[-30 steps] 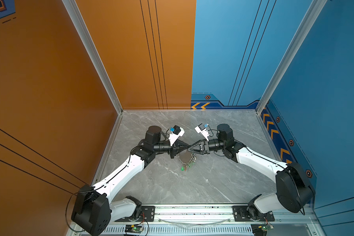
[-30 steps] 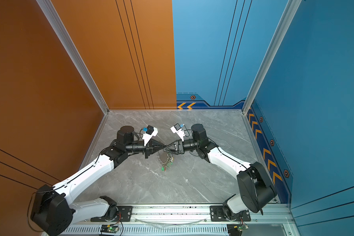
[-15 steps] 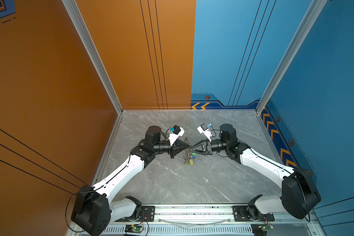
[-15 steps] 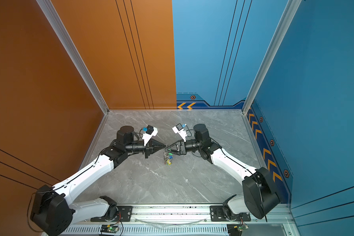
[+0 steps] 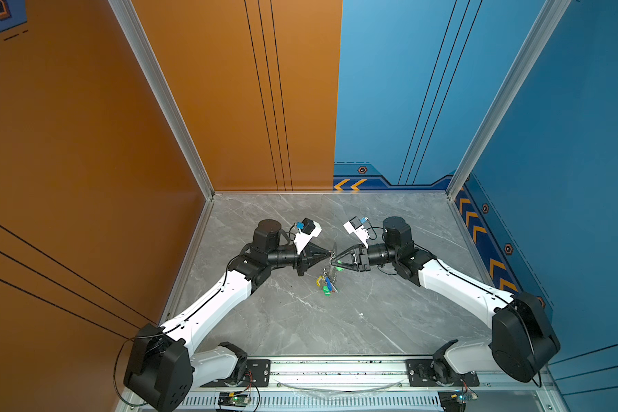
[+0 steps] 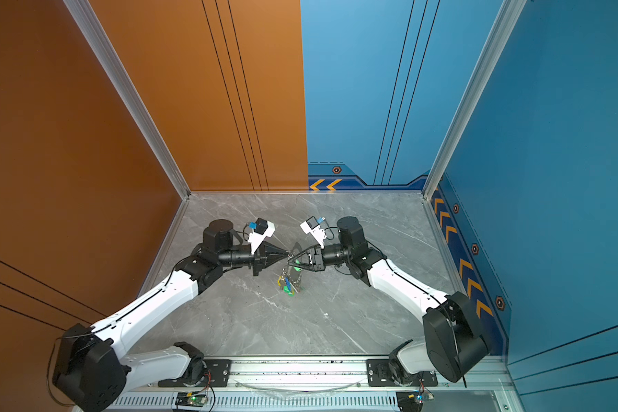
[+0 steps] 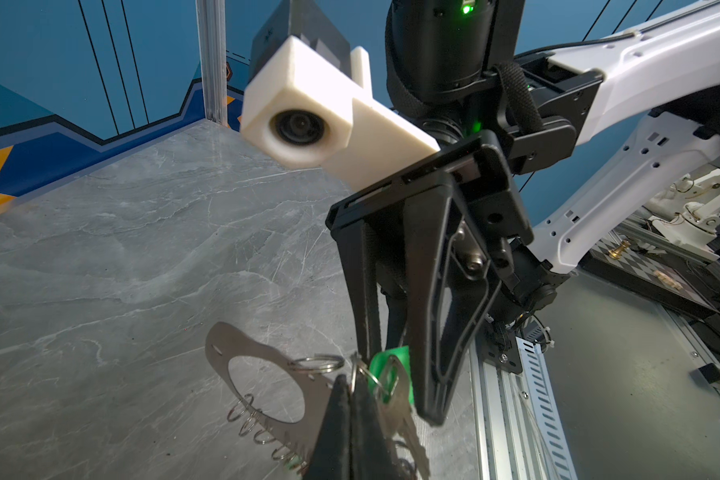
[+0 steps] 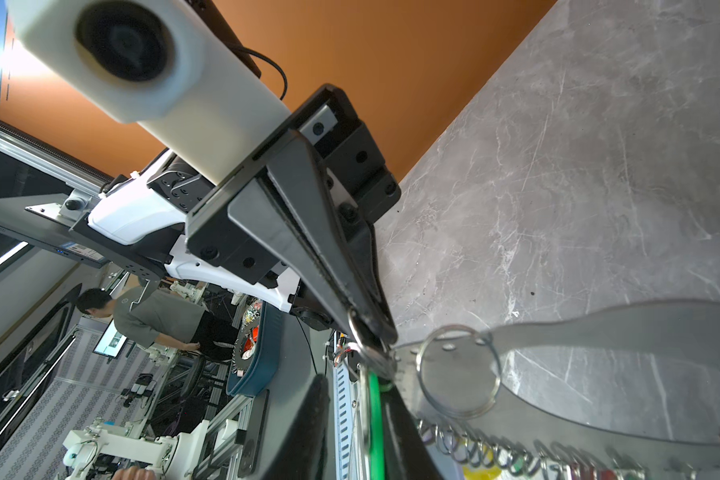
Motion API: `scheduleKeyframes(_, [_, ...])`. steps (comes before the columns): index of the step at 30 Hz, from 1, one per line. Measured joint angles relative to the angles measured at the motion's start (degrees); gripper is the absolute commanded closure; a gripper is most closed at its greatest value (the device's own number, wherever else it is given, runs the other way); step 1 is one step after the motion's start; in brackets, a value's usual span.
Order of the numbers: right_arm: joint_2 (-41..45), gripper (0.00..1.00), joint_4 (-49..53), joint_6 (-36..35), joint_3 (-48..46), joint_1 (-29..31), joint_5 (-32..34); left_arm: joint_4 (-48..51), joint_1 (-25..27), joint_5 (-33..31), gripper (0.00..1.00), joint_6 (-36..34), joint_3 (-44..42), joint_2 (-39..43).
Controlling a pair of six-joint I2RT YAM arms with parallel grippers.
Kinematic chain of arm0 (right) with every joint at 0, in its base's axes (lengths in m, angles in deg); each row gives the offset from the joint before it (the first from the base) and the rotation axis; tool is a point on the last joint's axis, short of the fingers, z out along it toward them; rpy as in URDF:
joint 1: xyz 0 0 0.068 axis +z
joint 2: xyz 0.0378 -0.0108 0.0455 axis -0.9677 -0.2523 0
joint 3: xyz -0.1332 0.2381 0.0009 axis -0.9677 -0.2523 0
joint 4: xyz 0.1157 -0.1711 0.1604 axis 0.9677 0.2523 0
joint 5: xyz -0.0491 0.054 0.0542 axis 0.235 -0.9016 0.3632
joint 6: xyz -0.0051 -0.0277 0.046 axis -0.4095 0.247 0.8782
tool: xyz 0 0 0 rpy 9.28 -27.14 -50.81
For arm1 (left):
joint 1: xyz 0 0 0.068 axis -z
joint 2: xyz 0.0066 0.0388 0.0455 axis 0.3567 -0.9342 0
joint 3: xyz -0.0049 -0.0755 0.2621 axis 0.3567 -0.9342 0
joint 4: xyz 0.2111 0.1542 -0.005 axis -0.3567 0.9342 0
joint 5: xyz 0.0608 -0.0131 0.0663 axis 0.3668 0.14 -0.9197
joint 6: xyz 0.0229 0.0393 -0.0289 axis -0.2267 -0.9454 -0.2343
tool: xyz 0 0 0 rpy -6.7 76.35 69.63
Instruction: Remove the keys from the keyring
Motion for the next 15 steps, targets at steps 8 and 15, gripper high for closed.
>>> scheduleKeyframes(8, [-0.02,0.93,0.46,0.07,0.11,-1.18,1.86,0.00,0.00,-0.87,1.00,0.00,-0.31,0.15])
scheduleKeyframes(15, [-0.02,0.99,1.99,-0.02,0.94,-1.25,2.99,0.00,0.00,-1.55,1.00,0.00,-0.33,0.17])
